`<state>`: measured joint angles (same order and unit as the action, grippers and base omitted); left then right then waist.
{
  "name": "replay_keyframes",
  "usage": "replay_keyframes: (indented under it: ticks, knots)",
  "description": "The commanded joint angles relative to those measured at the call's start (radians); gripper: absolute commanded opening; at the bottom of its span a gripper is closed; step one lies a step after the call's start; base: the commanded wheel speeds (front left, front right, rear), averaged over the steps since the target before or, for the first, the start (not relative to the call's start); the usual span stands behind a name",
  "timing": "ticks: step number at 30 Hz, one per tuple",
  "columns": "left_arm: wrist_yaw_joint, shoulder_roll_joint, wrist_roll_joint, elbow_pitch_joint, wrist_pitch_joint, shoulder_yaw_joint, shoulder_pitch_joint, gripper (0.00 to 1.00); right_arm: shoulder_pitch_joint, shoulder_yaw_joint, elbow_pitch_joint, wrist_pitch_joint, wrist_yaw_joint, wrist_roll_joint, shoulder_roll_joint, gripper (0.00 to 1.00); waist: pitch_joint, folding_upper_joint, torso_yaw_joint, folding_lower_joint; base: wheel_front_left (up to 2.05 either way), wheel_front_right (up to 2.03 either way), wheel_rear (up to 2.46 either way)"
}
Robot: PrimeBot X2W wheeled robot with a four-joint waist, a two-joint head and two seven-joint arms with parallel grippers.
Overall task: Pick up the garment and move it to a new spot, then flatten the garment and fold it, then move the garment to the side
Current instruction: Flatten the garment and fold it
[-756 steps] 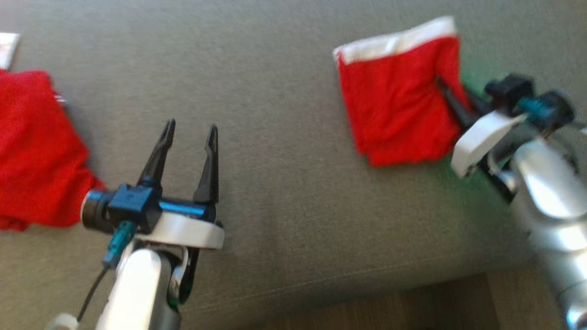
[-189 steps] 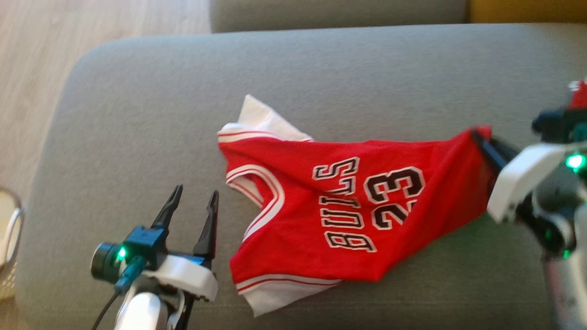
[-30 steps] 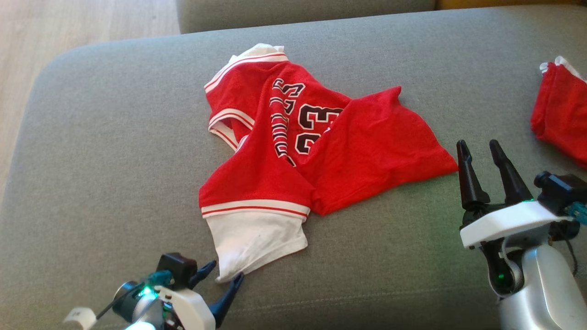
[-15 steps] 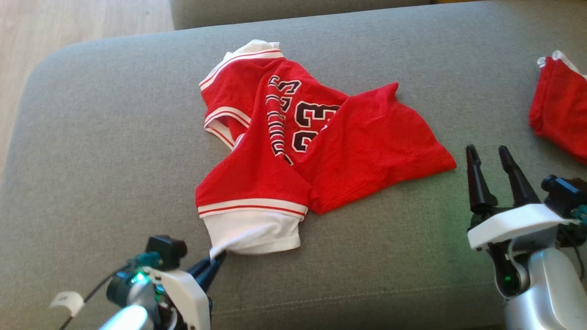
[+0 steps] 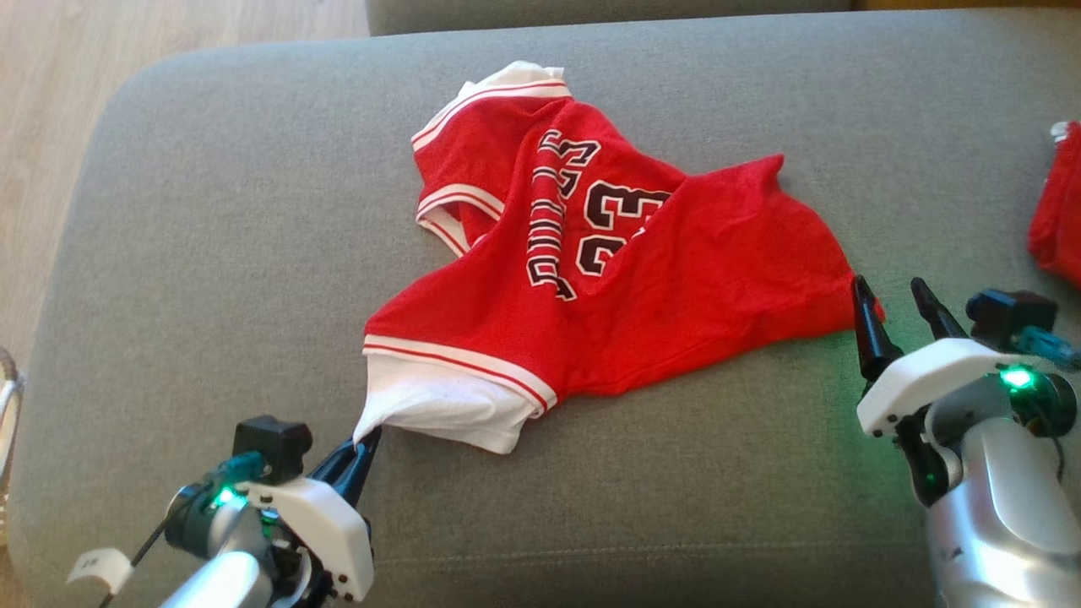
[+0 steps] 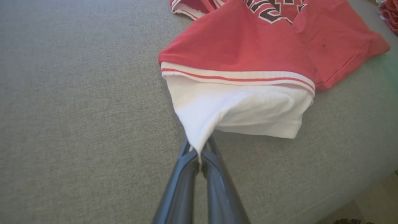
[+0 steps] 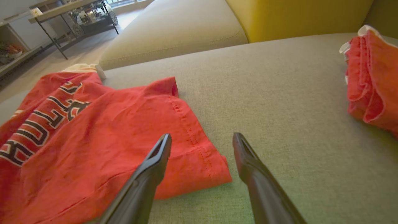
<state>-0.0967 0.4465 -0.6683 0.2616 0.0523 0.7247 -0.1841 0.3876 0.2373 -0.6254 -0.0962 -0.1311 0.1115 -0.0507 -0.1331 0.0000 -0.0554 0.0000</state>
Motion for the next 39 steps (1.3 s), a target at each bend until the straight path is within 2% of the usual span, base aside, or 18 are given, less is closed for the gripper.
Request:
replay_keyframes:
  ticks: [1,9,16,32,33,34,35,39]
  knots:
    - [-0.004,0.020,0.008,-0.021,0.011,-0.043,-0.033,0.00,0.043,-0.016,0.020,-0.001,0.000,-0.013,-0.005,1.00,-0.004,0.0000,-0.004,0.0000,0.00,0.00,0.00]
    - [-0.004,0.004,0.022,-0.009,0.019,-0.028,-0.057,0.00,0.145,0.020,-0.140,-0.004,0.000,-0.071,-0.043,1.00,-0.037,0.0000,-0.016,0.0000,0.00,0.00,0.00]
    - [-0.003,-0.001,0.026,-0.003,0.019,-0.018,-0.067,0.00,0.211,-0.007,-0.240,-0.036,0.000,-0.082,-0.051,1.00,-0.058,0.0000,-0.017,0.0000,0.00,0.00,0.00]
    - [0.000,-0.005,0.026,0.011,0.017,-0.006,-0.095,0.00,0.290,-0.111,-0.402,-0.078,0.000,0.009,-0.088,1.00,-0.078,0.0000,-0.025,0.0000,0.00,0.00,0.00]
    - [0.000,-0.005,0.026,0.012,0.018,-0.006,-0.095,0.00,0.293,-0.116,-0.409,-0.081,0.000,0.013,-0.090,0.58,-0.078,0.0000,-0.026,0.0000,0.00,0.00,0.00]
    - [-0.001,-0.005,0.025,0.013,0.018,-0.006,-0.096,0.00,0.295,-0.123,-0.415,-0.084,0.000,0.016,-0.092,0.10,-0.078,0.0000,-0.027,0.0000,0.00,0.00,0.00]
    - [-0.001,-0.005,0.025,0.014,0.019,-0.006,-0.096,0.00,0.297,-0.130,-0.420,-0.088,0.000,0.018,-0.094,0.00,-0.077,0.0000,-0.028,0.0000,0.00,0.00,0.00]
    - [-0.003,-0.004,0.021,0.019,0.021,-0.006,-0.093,0.00,0.299,-0.155,-0.436,-0.103,0.000,0.032,-0.098,0.00,-0.071,0.0000,-0.027,0.0000,0.00,0.00,0.00]
